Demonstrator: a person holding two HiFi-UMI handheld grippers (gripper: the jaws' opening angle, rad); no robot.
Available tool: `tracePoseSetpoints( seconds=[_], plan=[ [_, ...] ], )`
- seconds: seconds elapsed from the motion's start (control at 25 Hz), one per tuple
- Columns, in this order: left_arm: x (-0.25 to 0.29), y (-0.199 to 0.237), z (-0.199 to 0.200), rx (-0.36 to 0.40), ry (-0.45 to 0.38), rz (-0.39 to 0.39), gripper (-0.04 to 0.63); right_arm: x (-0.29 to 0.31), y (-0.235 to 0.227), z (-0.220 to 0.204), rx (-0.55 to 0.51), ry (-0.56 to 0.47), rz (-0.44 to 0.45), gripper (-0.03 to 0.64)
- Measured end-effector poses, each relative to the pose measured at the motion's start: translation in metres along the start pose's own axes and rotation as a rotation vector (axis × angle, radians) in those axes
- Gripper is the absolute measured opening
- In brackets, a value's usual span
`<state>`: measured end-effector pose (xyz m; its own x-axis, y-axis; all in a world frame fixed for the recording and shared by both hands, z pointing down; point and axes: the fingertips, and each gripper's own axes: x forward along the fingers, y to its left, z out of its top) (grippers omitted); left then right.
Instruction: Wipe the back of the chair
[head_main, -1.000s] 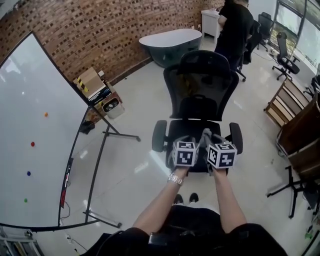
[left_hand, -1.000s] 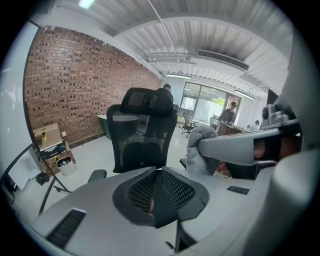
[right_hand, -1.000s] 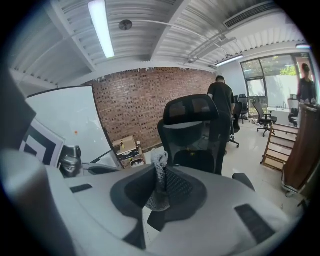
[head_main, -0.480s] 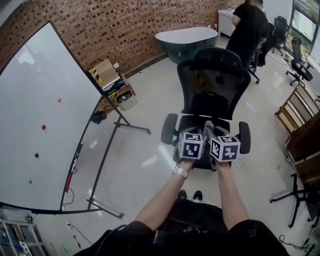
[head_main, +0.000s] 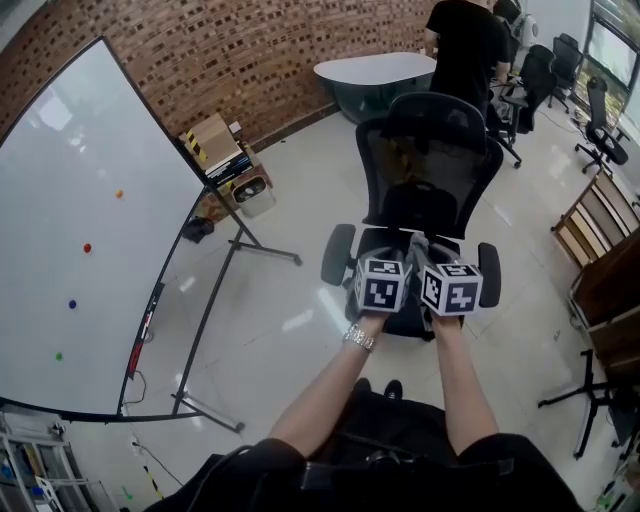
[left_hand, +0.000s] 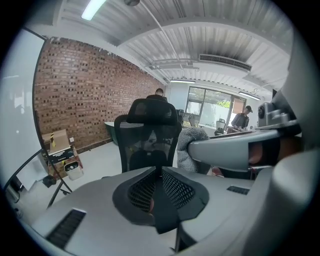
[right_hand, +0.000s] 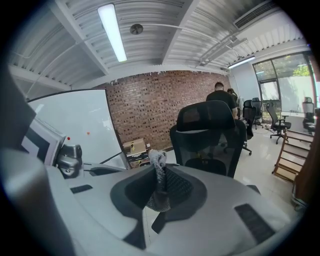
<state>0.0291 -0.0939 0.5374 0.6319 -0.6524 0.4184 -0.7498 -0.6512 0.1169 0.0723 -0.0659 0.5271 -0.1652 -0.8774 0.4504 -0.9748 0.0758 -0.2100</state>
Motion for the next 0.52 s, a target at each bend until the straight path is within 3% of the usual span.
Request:
tracePoseSetpoints(
  seconds=[0.32, 0.52],
  plan=[
    [0.0031, -0.005, 0.0039, 0.031, 0.001, -0.003, 0.04, 0.001, 0.002, 0.0, -0.02, 0.014, 0.012, 0.044],
    [0.0032, -0.0051, 0.0015, 0.005, 0.008, -0.004, 0.04, 0.0008, 0.0035, -0.001, -0.022, 0.016, 0.009, 0.044]
  ],
)
